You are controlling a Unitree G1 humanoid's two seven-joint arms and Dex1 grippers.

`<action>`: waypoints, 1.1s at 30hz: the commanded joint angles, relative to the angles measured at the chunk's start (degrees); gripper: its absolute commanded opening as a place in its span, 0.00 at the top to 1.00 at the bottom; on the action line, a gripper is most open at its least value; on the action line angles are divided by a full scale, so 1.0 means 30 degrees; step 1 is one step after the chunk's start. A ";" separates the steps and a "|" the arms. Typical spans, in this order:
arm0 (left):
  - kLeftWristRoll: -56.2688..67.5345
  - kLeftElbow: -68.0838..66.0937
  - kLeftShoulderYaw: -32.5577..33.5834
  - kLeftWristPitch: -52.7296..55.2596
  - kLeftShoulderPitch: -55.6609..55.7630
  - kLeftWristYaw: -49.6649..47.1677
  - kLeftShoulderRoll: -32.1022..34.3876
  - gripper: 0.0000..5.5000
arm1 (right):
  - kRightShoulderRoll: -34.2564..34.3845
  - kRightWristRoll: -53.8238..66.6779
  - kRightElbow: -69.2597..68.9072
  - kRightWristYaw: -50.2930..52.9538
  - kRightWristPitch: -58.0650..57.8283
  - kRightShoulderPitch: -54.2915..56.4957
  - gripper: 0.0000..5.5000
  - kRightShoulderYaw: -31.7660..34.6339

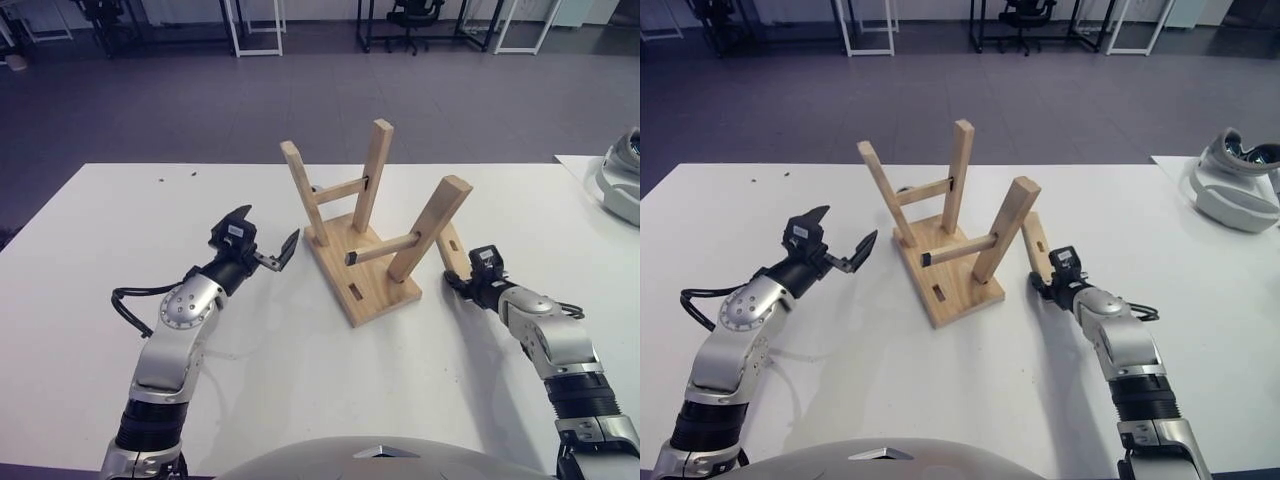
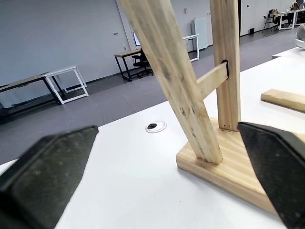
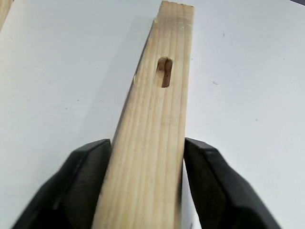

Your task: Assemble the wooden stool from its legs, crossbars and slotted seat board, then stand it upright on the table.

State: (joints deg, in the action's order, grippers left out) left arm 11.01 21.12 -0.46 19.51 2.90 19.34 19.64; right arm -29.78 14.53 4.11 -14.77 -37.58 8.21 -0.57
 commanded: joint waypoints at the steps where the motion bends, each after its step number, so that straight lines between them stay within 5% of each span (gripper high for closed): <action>1: 0.2073 0.1012 0.2520 0.1448 0.2592 -0.0717 -0.0065 0.02 | 0.0301 -0.0431 0.1037 0.0398 0.1286 0.0487 0.61 0.1377; 5: 0.8313 0.1026 0.6359 0.4619 0.9112 -0.2896 -0.0805 0.02 | -0.0988 -0.1707 -0.0727 0.0727 0.7845 0.4954 0.62 0.3317; 12: 1.6072 -0.2564 0.6592 0.6097 1.7537 -0.3685 -0.3594 0.02 | -0.0099 -0.3556 -0.5558 -0.2693 1.3953 1.0610 0.62 -0.0812; 17: 1.8020 -0.3034 0.6532 0.6570 1.8329 -0.4099 -0.3590 0.02 | 0.0615 -0.3093 -0.6553 -0.3803 1.4809 1.1026 0.62 -0.1324; 33: 2.0054 -0.2671 0.6767 0.6227 1.7443 -0.3212 -0.2507 0.52 | 0.0894 -0.2468 -0.4427 -0.5852 1.5769 1.1334 0.62 -0.0821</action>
State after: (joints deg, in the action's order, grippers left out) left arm 70.22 13.51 20.77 37.08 56.14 8.65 11.34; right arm -26.87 6.64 -9.58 -31.42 9.21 40.41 -4.00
